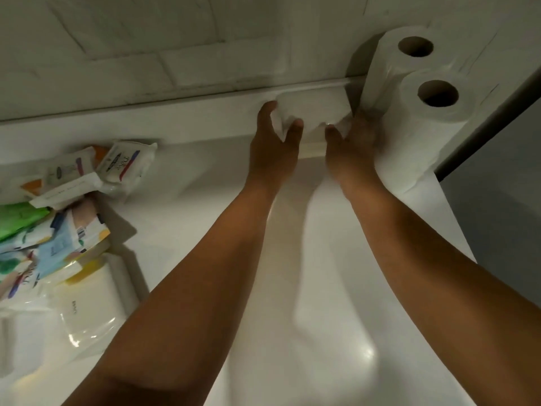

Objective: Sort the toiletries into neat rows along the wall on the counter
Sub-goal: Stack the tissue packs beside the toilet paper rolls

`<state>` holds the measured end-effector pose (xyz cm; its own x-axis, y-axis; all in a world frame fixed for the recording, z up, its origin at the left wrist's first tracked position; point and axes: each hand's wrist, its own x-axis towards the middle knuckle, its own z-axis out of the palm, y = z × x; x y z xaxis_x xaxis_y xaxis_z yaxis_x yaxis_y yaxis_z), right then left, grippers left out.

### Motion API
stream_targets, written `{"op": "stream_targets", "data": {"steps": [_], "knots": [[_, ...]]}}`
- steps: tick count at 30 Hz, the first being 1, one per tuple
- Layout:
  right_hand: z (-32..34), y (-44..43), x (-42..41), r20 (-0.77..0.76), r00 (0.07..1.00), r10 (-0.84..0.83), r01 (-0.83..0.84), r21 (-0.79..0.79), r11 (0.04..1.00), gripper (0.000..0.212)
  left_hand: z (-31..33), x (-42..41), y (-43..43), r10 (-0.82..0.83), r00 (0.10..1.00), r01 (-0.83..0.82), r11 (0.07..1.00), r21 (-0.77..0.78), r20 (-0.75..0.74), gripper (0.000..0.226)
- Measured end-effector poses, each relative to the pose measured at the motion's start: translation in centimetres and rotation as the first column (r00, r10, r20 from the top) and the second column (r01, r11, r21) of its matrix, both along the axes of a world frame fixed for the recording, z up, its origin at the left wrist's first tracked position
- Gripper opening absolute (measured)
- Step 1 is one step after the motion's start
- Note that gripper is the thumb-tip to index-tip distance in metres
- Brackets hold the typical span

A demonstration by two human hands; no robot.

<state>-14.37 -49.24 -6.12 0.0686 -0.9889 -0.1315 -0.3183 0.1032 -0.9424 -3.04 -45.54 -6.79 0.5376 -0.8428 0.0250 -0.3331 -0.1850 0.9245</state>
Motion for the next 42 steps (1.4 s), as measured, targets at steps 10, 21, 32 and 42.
{"op": "stream_targets", "data": {"steps": [10,21,32,42], "knots": [[-0.4,14.6,2.7,-0.139,0.982,0.13,-0.139,-0.055,0.989,0.053,1.8,4.8,14.0,-0.019,0.98,0.026,0.999,-0.03,0.199,0.04],[-0.1,30.3,12.3,-0.189,0.876,0.444,-0.443,0.049,0.895,0.051,2.3,14.8,32.3,-0.057,0.934,0.034,0.997,0.071,0.352,0.027],[-2.9,37.2,19.4,-0.507,0.804,0.311,-0.368,-0.013,0.93,0.103,-0.9,21.8,38.7,-0.089,0.871,-0.011,0.98,0.199,0.484,0.038],[-2.5,35.8,15.3,-0.452,0.797,0.4,-0.463,-0.034,0.885,0.091,-1.2,20.1,38.8,-0.104,0.948,0.02,0.963,0.268,0.302,0.047]]}}
